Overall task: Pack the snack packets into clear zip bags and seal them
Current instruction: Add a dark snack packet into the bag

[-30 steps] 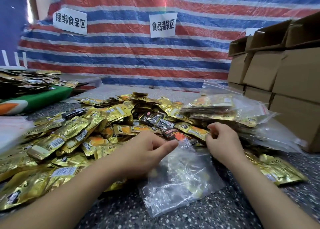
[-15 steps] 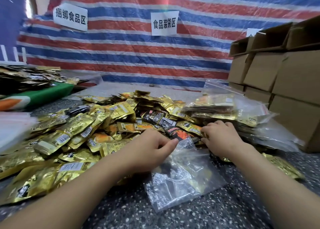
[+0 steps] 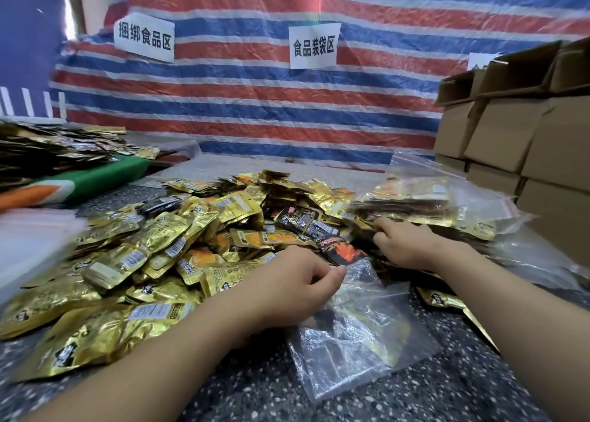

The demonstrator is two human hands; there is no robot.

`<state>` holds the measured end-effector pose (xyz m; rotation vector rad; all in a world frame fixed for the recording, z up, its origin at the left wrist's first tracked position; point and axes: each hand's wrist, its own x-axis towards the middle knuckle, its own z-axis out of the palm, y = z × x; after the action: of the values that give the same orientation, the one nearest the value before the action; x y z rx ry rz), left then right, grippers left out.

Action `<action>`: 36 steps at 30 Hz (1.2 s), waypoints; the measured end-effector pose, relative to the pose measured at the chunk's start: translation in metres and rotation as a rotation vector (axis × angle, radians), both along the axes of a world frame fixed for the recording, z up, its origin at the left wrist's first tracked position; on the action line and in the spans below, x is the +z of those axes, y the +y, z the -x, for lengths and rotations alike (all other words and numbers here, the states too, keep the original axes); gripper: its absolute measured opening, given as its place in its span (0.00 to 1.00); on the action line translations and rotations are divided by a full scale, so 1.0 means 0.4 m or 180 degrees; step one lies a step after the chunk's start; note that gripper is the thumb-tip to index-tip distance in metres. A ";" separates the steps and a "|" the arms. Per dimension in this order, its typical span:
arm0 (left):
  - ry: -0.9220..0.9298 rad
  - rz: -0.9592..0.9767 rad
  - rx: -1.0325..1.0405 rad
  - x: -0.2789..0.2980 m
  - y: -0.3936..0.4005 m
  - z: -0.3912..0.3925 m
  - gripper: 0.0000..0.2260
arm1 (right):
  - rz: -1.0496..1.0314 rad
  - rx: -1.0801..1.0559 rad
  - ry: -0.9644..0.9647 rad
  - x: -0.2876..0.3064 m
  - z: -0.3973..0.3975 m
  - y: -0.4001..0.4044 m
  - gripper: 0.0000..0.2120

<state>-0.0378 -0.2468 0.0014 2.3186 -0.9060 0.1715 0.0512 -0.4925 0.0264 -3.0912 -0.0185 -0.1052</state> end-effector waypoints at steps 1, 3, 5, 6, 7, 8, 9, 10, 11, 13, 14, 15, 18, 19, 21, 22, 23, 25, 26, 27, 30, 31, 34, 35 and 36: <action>-0.0004 -0.0004 0.0011 -0.001 0.000 -0.001 0.26 | -0.0383 0.0053 -0.0162 0.000 0.001 0.002 0.20; 0.0049 -0.0010 0.0020 -0.002 0.004 -0.004 0.26 | -0.1027 0.0235 -0.0444 -0.003 0.003 0.008 0.17; 0.0127 0.0000 0.0003 -0.003 0.009 -0.004 0.26 | -0.1084 0.0458 -0.0529 -0.008 0.008 0.013 0.15; 0.0158 0.0000 0.0001 -0.003 0.009 -0.003 0.25 | -0.1000 0.0522 -0.0484 -0.010 0.014 0.015 0.14; 0.0187 0.0008 0.0001 -0.003 0.009 -0.002 0.25 | -0.0878 0.0548 -0.0433 -0.009 0.020 0.015 0.16; 0.0207 0.0024 0.0000 -0.003 0.008 -0.002 0.25 | -0.0731 0.0541 -0.0392 -0.007 0.024 0.013 0.18; 0.0213 0.0044 -0.0007 -0.003 0.006 -0.003 0.25 | -0.0619 0.0544 -0.0362 -0.004 0.024 0.011 0.20; 0.0214 0.0066 -0.0017 -0.004 0.006 -0.004 0.25 | -0.0539 0.0538 -0.0320 -0.001 0.025 0.009 0.18; 0.0217 0.0083 -0.0030 -0.005 0.005 -0.005 0.25 | -0.0526 0.0520 -0.0306 0.001 0.026 0.008 0.16; 0.0196 0.0094 -0.0037 -0.007 0.004 -0.005 0.25 | -0.0635 0.0413 -0.0415 0.003 0.030 0.008 0.12; 0.0148 0.0099 -0.0034 -0.008 0.004 -0.005 0.25 | -0.0781 0.0340 -0.0549 0.002 0.035 0.008 0.10; 0.0101 0.0111 -0.0038 -0.009 0.003 -0.005 0.25 | -0.1045 0.0254 -0.0744 0.001 0.043 0.007 0.10; 0.0097 0.0232 -0.0073 -0.008 0.003 -0.005 0.22 | -0.2571 -0.0021 -0.1316 0.003 0.076 0.002 0.11; 0.0052 0.0273 -0.0053 -0.006 0.004 -0.007 0.21 | -0.3288 -0.0075 -0.1341 0.006 0.091 0.001 0.11; -0.0030 0.0339 -0.0015 -0.004 0.007 -0.008 0.20 | -0.4823 -0.0147 -0.1103 0.013 0.123 0.002 0.11; -0.0033 0.0377 -0.0028 -0.003 0.009 -0.007 0.20 | -0.5540 -0.0166 -0.0903 0.016 0.140 0.006 0.12; -0.0020 0.0415 -0.0064 -0.003 0.010 -0.007 0.21 | -0.6156 -0.0189 -0.0719 0.018 0.156 0.011 0.12; -0.0026 0.0455 -0.0116 -0.005 0.012 -0.007 0.22 | -0.7038 -0.0197 -0.0498 0.017 0.183 0.020 0.12; -0.0086 0.0440 -0.0106 -0.006 0.013 -0.008 0.23 | -0.7286 -0.0190 -0.0431 0.014 0.193 0.021 0.11; -0.0149 0.0412 -0.0091 -0.007 0.014 -0.008 0.24 | -0.7408 -0.0202 -0.0368 0.013 0.202 0.022 0.11; -0.0184 0.0352 -0.0137 -0.007 0.016 -0.010 0.24 | -0.7387 -0.0125 -0.0194 0.018 0.219 0.013 0.10; -0.0191 0.0333 -0.0155 -0.005 0.017 -0.010 0.24 | -0.7364 -0.0041 -0.0120 0.021 0.222 0.008 0.09; -0.0277 0.0206 -0.0184 -0.002 0.018 -0.008 0.24 | -0.6957 0.0172 0.0062 0.027 0.227 -0.005 0.09; -0.0283 0.0177 -0.0189 -0.001 0.018 -0.008 0.24 | -0.6758 0.0254 0.0020 0.030 0.228 -0.005 0.06; -0.0272 0.0163 -0.0196 -0.001 0.018 -0.008 0.24 | -0.6612 0.0347 -0.0063 0.031 0.226 -0.005 0.04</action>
<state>-0.0346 -0.2395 0.0011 2.2477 -1.0025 0.2663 -0.0393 -0.4947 0.0387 -1.0112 -0.0399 -0.0614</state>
